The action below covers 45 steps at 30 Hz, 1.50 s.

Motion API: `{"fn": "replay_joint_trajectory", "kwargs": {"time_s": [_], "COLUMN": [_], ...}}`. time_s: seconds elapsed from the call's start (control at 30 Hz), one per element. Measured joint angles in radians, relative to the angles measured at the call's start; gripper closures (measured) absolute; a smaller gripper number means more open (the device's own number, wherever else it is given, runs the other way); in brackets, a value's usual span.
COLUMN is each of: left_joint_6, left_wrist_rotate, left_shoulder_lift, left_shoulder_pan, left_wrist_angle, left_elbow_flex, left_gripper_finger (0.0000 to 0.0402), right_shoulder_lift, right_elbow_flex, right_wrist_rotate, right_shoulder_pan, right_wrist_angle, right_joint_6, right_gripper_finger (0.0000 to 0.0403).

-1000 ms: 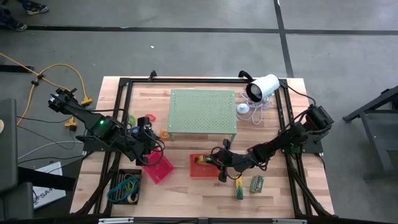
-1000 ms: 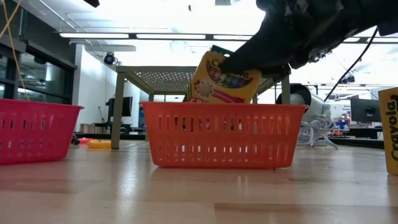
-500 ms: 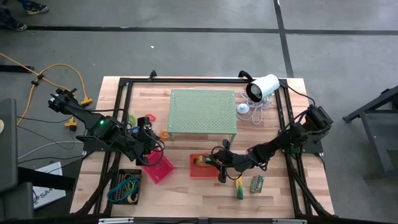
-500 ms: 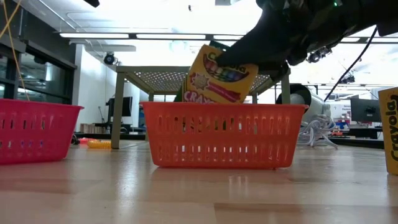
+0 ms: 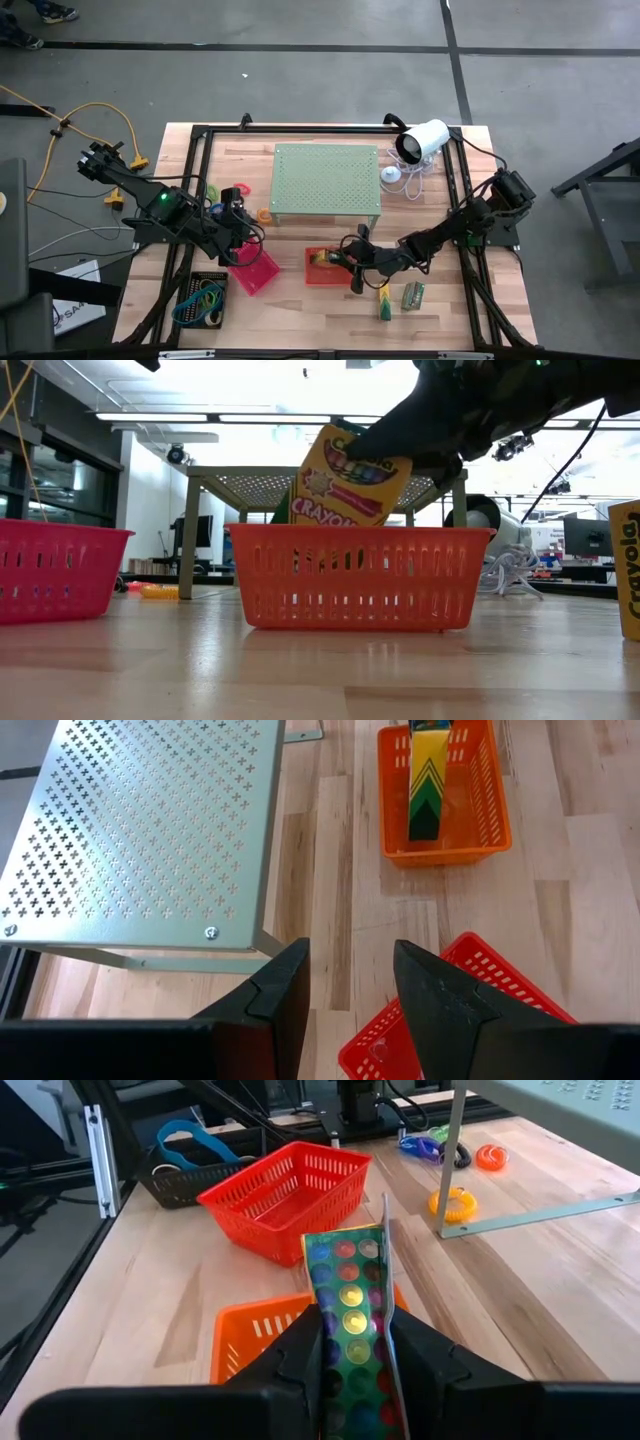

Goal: Pick & Place Office Desk Supplies
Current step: Put the right crayon box into the orange bin

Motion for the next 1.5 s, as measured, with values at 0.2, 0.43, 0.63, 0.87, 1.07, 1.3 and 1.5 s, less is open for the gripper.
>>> {"fn": "replay_joint_trajectory", "kwargs": {"time_s": [0.2,0.43,0.63,0.87,1.07,1.3,1.5], "left_joint_6": [0.0,0.0,0.0,0.0,0.0,0.0,0.0], "left_wrist_rotate": [0.0,0.0,0.0,0.0,0.0,0.0,0.0], "left_shoulder_lift": [0.0,0.0,0.0,0.0,0.0,0.0,0.0], "left_shoulder_pan": [0.0,0.0,0.0,0.0,0.0,0.0,0.0], "left_wrist_angle": [0.0,0.0,0.0,0.0,0.0,0.0,0.0], "left_elbow_flex": [0.0,0.0,0.0,0.0,0.0,0.0,0.0], "left_gripper_finger": [0.0263,0.0263,0.0263,0.0263,0.0263,0.0263,0.0263], "right_shoulder_lift": [0.0,0.0,-0.004,-0.025,-0.045,-0.047,-0.047], "right_elbow_flex": [0.0,0.0,0.0,0.0,0.0,0.0,0.0], "right_wrist_rotate": [-0.002,-0.01,-0.045,-0.102,-0.116,-0.174,-0.183], "right_shoulder_pan": [0.0,0.0,-0.006,-0.034,-0.047,-0.063,-0.067], "right_wrist_angle": [-0.032,-0.051,-0.059,-0.099,-0.128,-0.154,-0.158], "right_joint_6": [0.0,0.0,-0.027,-0.038,-0.052,-0.044,-0.051], "right_gripper_finger": [0.0317,0.0317,0.0316,0.0316,0.0316,0.0316,0.0316]}}
